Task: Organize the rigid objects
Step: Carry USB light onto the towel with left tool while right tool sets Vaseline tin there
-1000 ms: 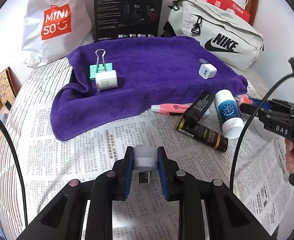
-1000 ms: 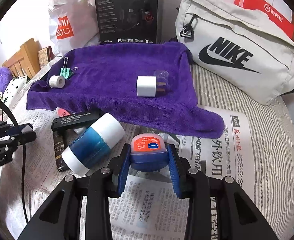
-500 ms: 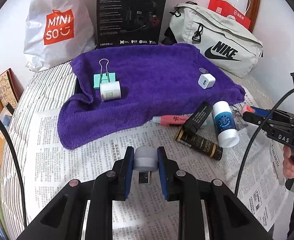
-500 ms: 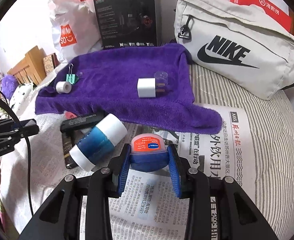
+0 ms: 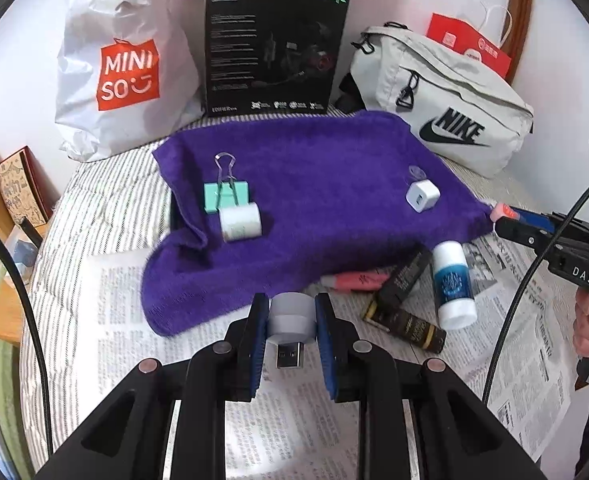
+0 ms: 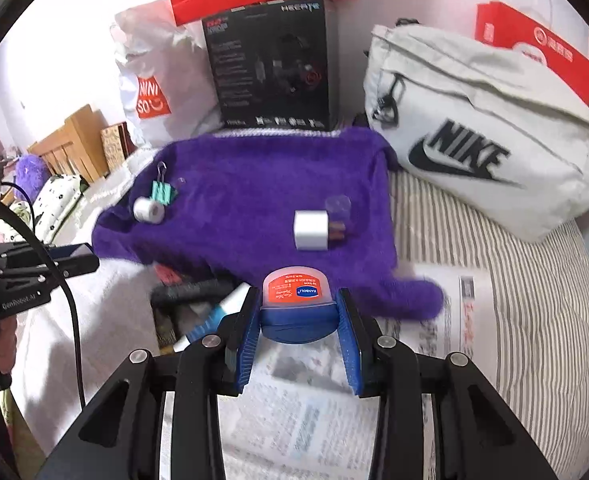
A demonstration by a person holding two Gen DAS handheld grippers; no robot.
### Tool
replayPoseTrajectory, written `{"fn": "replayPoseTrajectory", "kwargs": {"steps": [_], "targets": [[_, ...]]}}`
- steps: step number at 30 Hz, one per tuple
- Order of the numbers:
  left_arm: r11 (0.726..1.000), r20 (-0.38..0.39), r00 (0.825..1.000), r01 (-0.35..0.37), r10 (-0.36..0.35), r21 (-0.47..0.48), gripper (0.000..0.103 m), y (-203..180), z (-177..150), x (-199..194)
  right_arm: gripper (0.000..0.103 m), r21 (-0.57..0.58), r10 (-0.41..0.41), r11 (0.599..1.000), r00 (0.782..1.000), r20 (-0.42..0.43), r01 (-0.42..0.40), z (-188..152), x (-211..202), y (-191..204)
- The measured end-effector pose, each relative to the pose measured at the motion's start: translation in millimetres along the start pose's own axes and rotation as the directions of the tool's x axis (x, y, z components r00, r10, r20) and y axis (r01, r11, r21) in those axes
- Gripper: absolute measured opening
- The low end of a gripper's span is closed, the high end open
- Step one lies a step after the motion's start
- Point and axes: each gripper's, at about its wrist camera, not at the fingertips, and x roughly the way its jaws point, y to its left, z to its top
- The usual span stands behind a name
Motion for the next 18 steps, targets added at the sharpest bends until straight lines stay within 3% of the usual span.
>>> {"fn": "replayPoseTrajectory", "kwargs": {"steps": [7, 18], "targets": [[0.999, 0.007, 1.0, -0.018, 0.019, -0.032, 0.023, 17.6, 14.5, 1.6, 0.037, -0.03, 0.036, 0.999, 0.999, -0.009, -0.036, 37.7, 31.0, 18.7], [0.998, -0.025, 1.0, -0.016, 0.014, -0.066, 0.023, 36.2, 33.6, 27.3, 0.037, -0.054, 0.034, 0.998, 0.992, -0.123, -0.04, 53.3, 101.0, 36.3]]}}
